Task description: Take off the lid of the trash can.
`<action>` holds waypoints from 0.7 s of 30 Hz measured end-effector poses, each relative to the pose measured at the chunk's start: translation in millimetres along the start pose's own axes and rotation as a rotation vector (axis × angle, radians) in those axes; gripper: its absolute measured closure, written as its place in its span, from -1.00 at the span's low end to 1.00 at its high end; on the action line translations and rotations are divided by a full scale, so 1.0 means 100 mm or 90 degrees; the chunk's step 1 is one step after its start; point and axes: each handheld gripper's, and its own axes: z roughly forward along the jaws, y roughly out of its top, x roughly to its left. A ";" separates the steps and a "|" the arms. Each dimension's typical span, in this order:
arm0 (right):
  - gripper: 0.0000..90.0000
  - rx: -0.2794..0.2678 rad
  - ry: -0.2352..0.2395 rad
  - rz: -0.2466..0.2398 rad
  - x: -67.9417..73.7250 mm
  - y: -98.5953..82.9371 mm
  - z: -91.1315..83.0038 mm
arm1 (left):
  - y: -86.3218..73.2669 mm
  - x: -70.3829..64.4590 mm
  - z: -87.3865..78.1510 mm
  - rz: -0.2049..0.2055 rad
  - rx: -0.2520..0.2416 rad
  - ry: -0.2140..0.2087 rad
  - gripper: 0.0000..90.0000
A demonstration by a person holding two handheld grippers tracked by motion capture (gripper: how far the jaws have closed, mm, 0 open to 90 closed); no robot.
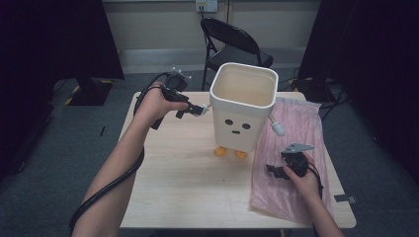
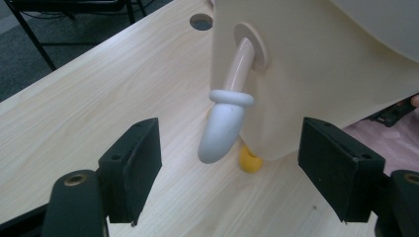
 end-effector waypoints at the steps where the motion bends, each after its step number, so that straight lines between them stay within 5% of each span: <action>1: -0.70 0.000 0.000 0.000 0.00 0.00 0.00 | 0.02 0.00 -0.01 0.003 0.003 0.000 -0.46; 21: -0.70 0.000 -0.004 0.002 0.01 0.00 0.00 | 0.32 -0.01 -0.16 0.012 0.004 0.014 -0.45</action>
